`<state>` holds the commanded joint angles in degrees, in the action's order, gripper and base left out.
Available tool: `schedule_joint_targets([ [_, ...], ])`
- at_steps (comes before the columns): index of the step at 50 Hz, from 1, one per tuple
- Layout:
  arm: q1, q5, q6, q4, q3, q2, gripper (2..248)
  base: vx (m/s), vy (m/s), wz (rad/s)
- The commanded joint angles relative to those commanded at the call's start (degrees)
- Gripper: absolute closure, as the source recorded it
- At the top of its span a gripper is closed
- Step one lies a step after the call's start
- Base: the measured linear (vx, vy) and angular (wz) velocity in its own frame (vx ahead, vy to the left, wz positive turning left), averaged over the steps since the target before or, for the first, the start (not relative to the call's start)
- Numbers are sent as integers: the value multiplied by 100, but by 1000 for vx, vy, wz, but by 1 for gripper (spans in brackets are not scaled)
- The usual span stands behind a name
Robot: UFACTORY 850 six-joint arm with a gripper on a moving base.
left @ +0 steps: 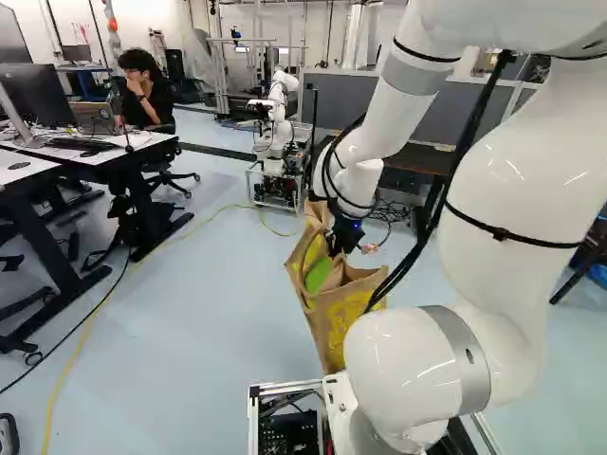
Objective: Pick up the bag on the ground and place it on the table
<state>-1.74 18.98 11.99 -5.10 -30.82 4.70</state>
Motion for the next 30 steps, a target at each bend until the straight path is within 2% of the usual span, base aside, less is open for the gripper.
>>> schedule_joint_targets([
  [30, -170, 644, 0, 0, -111, -571, 227, 0, 0, 0],
])
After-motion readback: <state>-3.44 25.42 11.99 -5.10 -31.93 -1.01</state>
